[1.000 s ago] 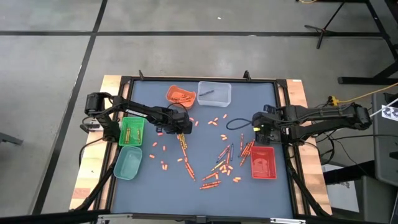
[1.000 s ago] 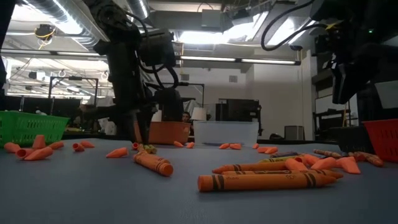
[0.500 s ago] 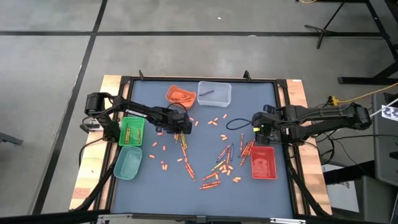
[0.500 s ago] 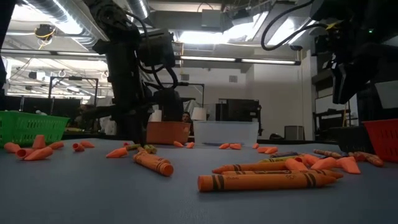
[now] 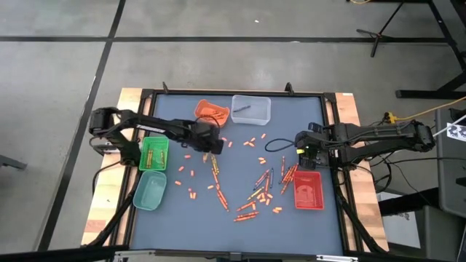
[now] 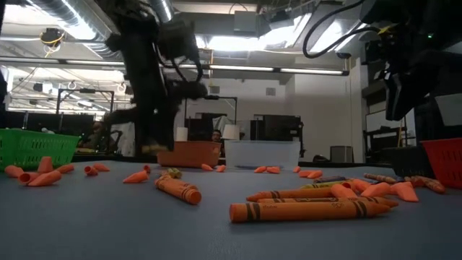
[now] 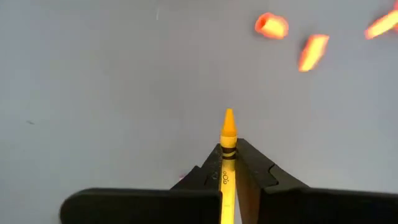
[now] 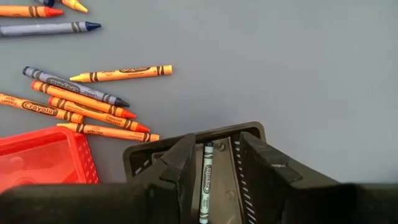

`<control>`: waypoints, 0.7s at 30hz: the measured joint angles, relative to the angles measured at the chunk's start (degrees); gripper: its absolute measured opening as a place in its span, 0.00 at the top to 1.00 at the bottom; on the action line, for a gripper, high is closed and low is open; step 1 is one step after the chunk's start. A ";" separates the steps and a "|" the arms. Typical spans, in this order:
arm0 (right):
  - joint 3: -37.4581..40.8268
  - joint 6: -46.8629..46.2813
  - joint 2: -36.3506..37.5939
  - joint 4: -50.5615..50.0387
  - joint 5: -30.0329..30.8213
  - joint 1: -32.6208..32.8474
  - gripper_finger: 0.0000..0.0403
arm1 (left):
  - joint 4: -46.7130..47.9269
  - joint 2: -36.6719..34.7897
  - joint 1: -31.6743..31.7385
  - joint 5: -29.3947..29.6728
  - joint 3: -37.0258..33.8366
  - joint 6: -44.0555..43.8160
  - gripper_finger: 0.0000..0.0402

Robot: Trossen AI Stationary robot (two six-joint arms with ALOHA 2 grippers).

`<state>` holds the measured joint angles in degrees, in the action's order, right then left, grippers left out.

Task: Sort crayons
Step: Put the yellow crayon into the green bin

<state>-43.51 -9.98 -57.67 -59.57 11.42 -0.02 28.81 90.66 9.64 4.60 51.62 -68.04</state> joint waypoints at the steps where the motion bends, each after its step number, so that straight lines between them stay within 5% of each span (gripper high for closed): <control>1: 0.00 0.00 0.00 0.00 0.00 -0.01 0.70 | 0.74 -1.41 0.32 0.00 0.02 0.54 0.99; 13: 0.00 0.01 0.00 1.58 -0.04 0.01 0.70 | 27.54 -19.99 1.98 -0.14 0.09 0.36 0.99; 21: 0.00 0.03 0.00 7.13 -0.11 0.01 0.70 | 45.28 -23.37 1.92 -0.49 0.09 -3.84 0.98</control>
<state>-43.51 -9.95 -57.67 -52.44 11.31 -0.01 74.09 67.29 11.55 4.11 51.70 -71.88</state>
